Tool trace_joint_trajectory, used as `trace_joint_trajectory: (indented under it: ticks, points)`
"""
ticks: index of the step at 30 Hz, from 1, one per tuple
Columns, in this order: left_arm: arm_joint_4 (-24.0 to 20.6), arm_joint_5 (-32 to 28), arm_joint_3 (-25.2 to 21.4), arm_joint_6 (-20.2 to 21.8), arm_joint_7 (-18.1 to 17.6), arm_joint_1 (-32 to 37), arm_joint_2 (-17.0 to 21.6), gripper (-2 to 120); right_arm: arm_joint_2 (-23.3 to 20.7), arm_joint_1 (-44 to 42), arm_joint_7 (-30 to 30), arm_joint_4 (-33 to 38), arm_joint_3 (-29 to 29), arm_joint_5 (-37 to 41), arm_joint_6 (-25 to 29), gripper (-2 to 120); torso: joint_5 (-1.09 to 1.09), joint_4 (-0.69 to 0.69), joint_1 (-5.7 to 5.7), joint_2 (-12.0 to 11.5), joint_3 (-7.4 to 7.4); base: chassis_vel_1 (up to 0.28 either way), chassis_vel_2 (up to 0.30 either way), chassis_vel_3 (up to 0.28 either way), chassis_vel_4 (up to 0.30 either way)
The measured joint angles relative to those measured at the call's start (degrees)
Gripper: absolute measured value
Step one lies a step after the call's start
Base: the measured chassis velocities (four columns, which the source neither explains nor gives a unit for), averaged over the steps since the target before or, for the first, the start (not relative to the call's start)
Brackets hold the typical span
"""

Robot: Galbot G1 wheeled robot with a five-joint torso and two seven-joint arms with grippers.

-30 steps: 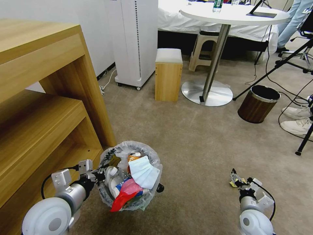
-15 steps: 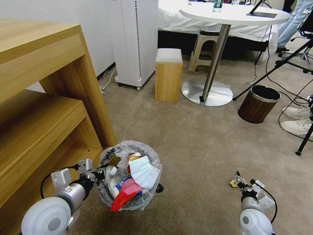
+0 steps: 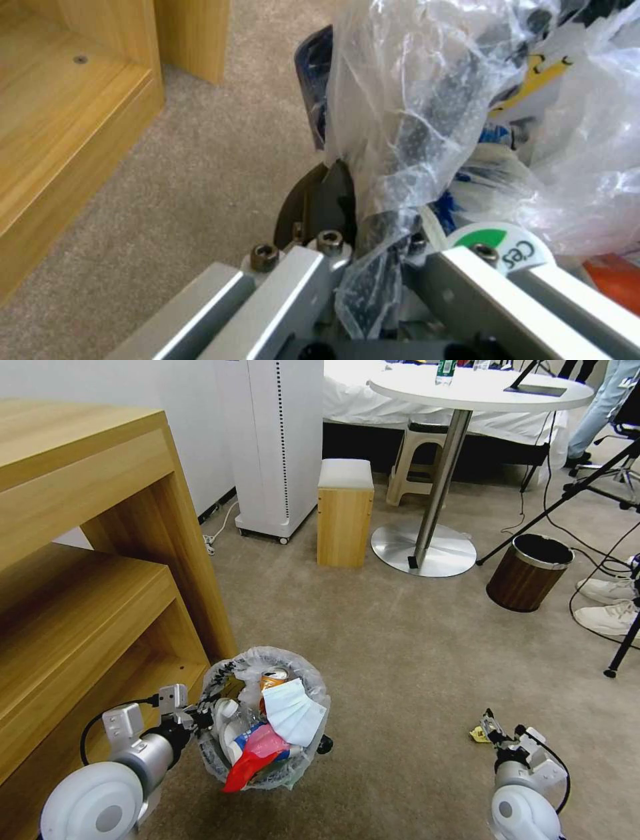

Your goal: Pick up the trash bin and place the garbage on the floor into it.

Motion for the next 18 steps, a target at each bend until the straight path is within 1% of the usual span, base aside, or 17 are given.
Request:
trace_joint_trajectory:
  ticks: [9, 18]
  points:
    - [-0.2, -0.3, -0.2, -0.1, 0.0, -0.1, 0.6, 0, 1.4, -2.0, 1.0, 0.0, 1.4, -1.0, -0.3, 83, 0.01, 0.0, 0.0, 0.0, 0.0, 0.0, 0.0, 0.0, 0.0]
    - [-0.7, -1.0, -0.3, -0.2, 0.0, -0.2, 1.2, 0, 2.4, -1.8, 1.9, -1.3, 1.0, -1.4, -0.8, 82, 0.01, 0.0, 0.0, 0.0, 0.0, 0.0, 0.0, 0.0, 0.0]
